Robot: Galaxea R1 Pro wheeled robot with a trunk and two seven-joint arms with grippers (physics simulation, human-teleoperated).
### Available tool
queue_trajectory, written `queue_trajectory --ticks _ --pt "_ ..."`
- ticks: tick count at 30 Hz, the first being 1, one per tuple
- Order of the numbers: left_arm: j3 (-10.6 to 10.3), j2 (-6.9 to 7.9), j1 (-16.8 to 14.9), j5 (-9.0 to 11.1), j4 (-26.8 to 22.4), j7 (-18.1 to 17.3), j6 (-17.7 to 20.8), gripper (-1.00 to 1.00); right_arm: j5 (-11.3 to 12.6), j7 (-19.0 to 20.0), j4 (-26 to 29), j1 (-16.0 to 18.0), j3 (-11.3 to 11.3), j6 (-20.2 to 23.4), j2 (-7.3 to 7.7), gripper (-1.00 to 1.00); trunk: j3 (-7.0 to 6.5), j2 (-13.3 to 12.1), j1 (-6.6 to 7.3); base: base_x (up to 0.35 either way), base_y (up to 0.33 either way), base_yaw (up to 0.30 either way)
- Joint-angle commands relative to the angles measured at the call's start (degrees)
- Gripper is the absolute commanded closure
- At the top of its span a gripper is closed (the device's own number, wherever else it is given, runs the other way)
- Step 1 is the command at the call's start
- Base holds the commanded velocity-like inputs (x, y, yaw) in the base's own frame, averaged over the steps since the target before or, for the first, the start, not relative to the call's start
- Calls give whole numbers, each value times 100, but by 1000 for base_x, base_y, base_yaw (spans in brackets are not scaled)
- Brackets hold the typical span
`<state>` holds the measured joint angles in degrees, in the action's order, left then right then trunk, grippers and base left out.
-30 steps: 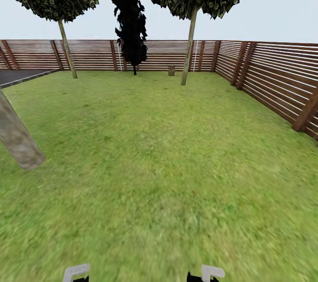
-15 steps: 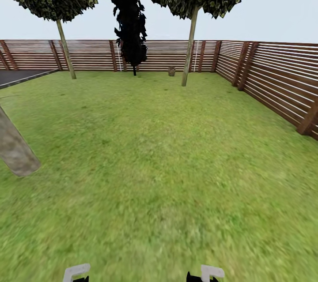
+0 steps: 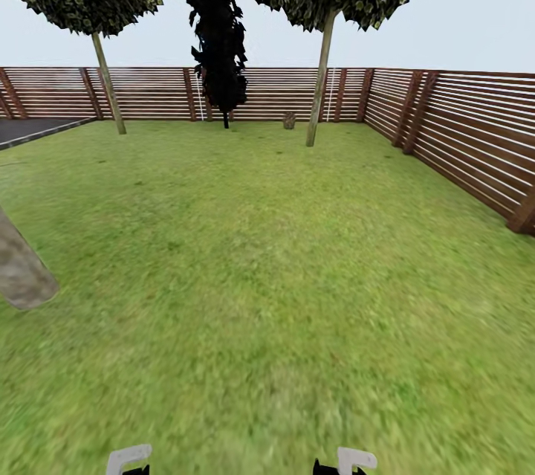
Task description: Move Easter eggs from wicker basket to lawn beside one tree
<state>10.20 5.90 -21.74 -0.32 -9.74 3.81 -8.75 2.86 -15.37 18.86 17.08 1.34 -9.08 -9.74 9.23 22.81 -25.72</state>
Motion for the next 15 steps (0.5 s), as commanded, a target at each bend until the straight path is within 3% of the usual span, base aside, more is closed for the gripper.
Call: queue_trajectory --ticks 1,15 --pt "17 -1 -6 -3 7 5 -22 -100 30 -19 -5 5 15 -24 -1 -100 11 11 -6 290 0 0" --pt "17 -1 -6 -3 7 4 -22 -100 30 -27 -5 6 19 -22 -17 -100 11 11 -6 289 0 0"
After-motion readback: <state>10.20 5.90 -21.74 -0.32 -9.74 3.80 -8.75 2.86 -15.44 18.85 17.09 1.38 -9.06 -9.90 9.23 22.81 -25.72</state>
